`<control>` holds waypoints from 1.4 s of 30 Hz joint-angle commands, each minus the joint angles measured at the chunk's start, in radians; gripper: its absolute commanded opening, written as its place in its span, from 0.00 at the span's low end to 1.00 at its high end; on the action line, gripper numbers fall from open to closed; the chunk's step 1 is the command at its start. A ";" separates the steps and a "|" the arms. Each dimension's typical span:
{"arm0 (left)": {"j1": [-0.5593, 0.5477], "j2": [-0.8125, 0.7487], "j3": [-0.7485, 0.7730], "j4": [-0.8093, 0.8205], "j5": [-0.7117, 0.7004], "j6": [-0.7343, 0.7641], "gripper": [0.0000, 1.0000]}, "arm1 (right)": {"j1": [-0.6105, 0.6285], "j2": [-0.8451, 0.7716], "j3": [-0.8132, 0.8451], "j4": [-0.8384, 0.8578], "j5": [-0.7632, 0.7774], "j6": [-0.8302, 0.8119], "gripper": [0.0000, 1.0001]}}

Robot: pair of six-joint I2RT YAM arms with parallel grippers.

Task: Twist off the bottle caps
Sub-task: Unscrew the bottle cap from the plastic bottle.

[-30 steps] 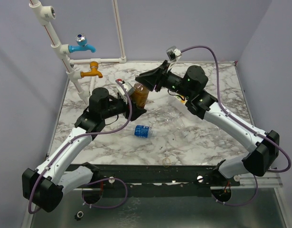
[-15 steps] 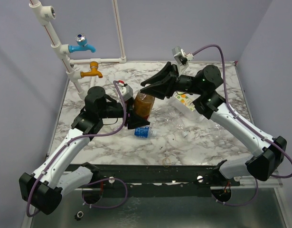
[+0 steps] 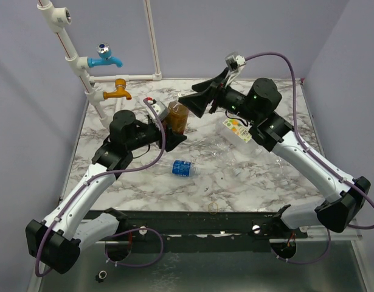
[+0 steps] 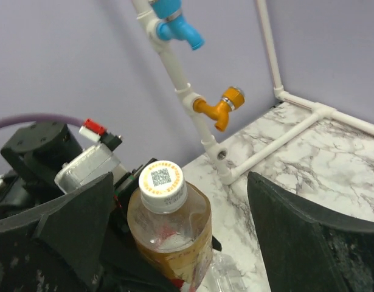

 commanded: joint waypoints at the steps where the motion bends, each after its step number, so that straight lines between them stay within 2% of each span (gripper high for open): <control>1: -0.002 0.006 -0.028 0.020 -0.185 0.098 0.09 | 0.003 0.042 0.064 -0.100 0.185 0.045 0.88; 4: -0.012 0.013 -0.031 0.025 -0.217 0.109 0.09 | 0.002 0.066 0.080 -0.098 0.184 0.052 0.82; 11: -0.029 0.031 -0.029 0.029 -0.245 0.115 0.09 | 0.002 0.127 0.118 -0.096 0.136 0.060 0.74; 17: -0.040 0.048 -0.032 0.029 -0.281 0.126 0.09 | 0.003 0.142 0.103 -0.056 0.100 0.074 0.61; 20: -0.042 0.053 -0.030 0.031 -0.287 0.124 0.09 | 0.003 0.149 0.103 -0.052 0.088 0.077 0.49; 23: -0.043 0.056 -0.023 0.034 -0.292 0.122 0.09 | 0.003 0.154 0.099 -0.052 0.081 0.079 0.34; 26: -0.043 0.060 -0.017 0.035 -0.302 0.116 0.09 | 0.003 0.158 0.095 -0.059 0.079 0.080 0.26; 31: -0.043 0.061 0.000 0.035 -0.297 0.080 0.09 | 0.003 0.142 0.070 -0.060 0.061 0.058 0.06; 32: -0.043 0.059 0.003 0.034 -0.282 0.073 0.10 | 0.002 0.130 0.058 -0.049 0.045 0.047 0.01; 35: -0.043 0.044 0.008 0.032 -0.207 0.055 0.10 | 0.002 0.091 0.025 -0.009 -0.055 -0.013 0.01; 39: -0.043 0.004 0.010 0.025 0.044 0.033 0.10 | -0.001 0.033 -0.015 0.065 -0.302 -0.049 0.01; 42: -0.043 -0.007 0.020 0.017 0.162 -0.022 0.10 | -0.002 0.013 -0.033 0.109 -0.440 -0.040 0.01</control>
